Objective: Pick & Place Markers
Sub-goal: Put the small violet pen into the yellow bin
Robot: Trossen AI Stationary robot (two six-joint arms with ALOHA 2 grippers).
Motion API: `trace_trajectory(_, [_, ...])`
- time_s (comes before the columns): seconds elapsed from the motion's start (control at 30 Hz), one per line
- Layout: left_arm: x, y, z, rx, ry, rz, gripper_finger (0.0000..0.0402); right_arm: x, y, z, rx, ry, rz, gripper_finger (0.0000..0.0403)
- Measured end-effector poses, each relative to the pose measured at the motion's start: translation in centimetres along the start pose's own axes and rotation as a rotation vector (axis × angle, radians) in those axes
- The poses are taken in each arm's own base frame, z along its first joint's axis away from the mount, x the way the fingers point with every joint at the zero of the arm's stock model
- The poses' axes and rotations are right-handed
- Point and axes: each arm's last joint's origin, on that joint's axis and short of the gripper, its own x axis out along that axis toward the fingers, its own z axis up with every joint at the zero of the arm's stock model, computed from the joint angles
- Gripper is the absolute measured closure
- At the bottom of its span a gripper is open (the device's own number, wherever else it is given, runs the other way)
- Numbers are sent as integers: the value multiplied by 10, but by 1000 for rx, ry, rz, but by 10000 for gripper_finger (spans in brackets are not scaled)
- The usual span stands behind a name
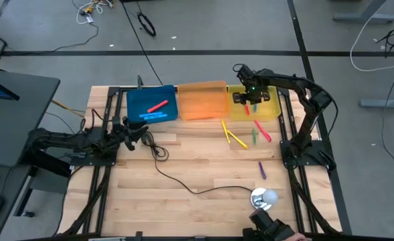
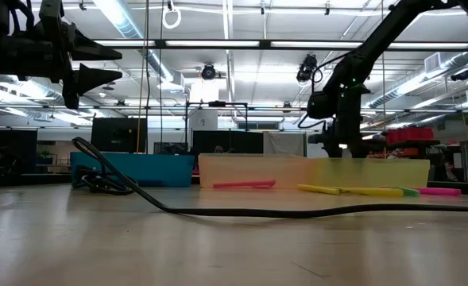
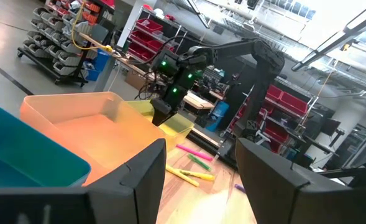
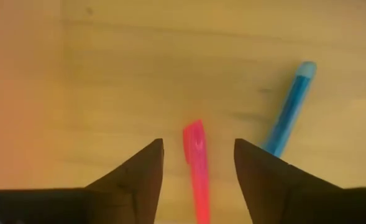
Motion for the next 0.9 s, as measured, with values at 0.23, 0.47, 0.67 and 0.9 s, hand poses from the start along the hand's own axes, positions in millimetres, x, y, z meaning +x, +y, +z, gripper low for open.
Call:
trace_trajectory(0.23, [0,0,0,0,0,0,202,-33,-1,-9,-8,-57,42,216])
trace_trajectory(0.47, [0,0,0,0,0,0,202,-72,-2,-42,-49,-8,85,235])
trace_trajectory(0.67, [0,0,0,0,0,0,202,-98,5,-71,-126,-20,110,239])
trace_trajectory(0.9, [0,0,0,0,0,0,202,-113,21,-109,-260,9,113,239])
